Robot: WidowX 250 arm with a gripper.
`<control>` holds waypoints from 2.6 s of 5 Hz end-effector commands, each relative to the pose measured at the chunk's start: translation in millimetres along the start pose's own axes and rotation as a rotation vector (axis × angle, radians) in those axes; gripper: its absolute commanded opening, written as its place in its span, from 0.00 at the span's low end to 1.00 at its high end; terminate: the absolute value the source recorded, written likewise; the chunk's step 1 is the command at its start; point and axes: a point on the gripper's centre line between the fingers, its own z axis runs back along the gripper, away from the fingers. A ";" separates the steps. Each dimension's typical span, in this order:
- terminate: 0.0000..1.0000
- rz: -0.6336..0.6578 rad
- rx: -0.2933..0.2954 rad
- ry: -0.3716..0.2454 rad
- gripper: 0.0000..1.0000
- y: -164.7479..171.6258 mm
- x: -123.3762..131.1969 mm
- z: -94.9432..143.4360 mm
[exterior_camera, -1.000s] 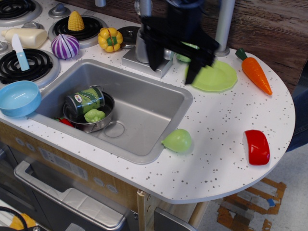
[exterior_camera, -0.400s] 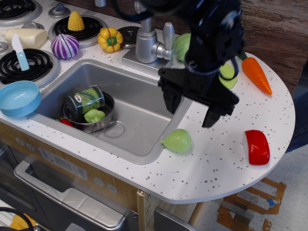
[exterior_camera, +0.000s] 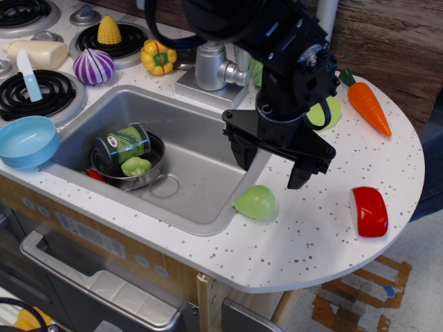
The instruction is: Put pear in bowl
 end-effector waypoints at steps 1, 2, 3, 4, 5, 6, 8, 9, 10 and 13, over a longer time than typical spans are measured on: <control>0.00 0.080 -0.015 -0.029 1.00 6.1 6.7 -5.1; 0.00 0.089 -0.015 -0.056 1.00 6.3 4.1 -10.8; 0.00 0.092 -0.006 -0.075 1.00 11.3 -2.5 -17.3; 0.00 0.120 -0.014 -0.081 1.00 8.4 -7.8 -18.8; 0.00 0.152 -0.035 -0.107 1.00 8.5 -14.1 -27.7; 0.00 0.201 -0.107 -0.128 1.00 7.1 -15.2 -39.4; 0.00 0.198 -0.042 -0.132 0.00 5.8 -16.0 -35.4; 0.00 0.192 0.023 -0.078 0.00 16.7 -3.2 -9.1; 0.00 0.157 0.088 -0.012 0.00 68.2 6.1 34.6; 0.00 0.074 0.191 -0.016 0.00 219.1 -13.1 51.7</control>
